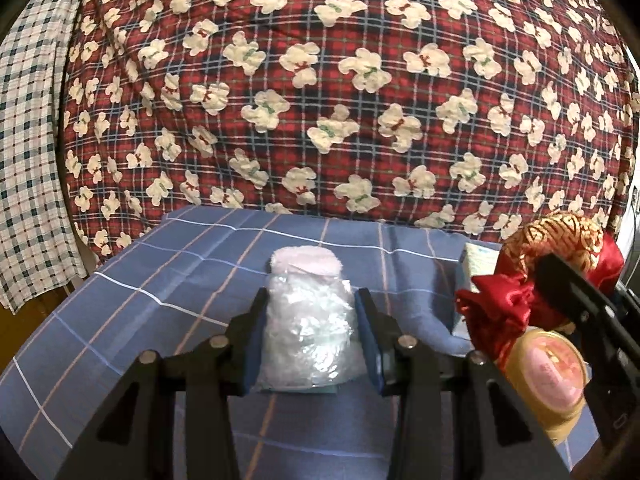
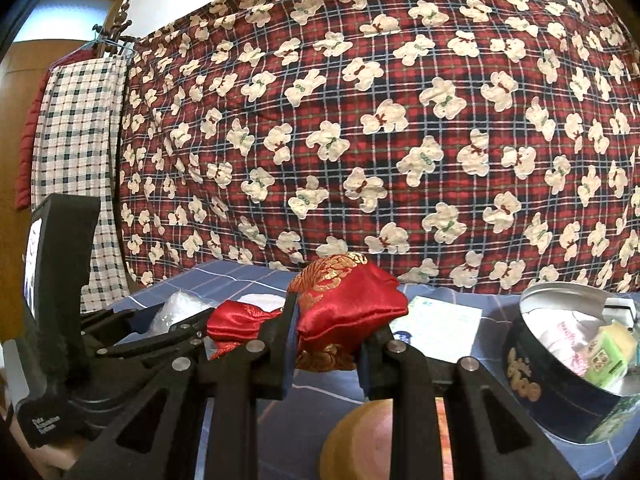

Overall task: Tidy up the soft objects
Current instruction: 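Carry the clear bag and red pouch over the metal tin with both tools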

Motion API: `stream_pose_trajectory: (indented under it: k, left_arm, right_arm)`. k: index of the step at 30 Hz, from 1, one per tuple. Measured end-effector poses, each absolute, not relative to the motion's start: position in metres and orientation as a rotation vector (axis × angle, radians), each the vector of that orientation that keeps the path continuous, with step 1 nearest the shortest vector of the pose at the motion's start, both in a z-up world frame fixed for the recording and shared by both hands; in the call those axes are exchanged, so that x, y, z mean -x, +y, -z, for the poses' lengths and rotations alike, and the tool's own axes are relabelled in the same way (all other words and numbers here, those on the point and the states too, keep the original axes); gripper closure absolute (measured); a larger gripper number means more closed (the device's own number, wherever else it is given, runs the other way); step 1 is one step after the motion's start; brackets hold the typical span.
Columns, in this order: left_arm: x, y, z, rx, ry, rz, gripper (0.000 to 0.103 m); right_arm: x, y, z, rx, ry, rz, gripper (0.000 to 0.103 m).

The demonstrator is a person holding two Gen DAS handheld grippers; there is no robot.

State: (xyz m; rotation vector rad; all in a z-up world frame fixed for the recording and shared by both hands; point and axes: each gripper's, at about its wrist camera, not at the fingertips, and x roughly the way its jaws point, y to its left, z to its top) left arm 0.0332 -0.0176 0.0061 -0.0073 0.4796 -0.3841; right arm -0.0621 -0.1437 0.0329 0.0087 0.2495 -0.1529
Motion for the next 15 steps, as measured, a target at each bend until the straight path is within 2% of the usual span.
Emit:
stream_pose_trajectory:
  k: [15]
  left_arm:
    - [-0.009,-0.051,-0.015,-0.007,0.475,0.452,0.062]
  right_arm:
    - [0.088,-0.169,-0.039,0.034,0.214,0.200,0.076]
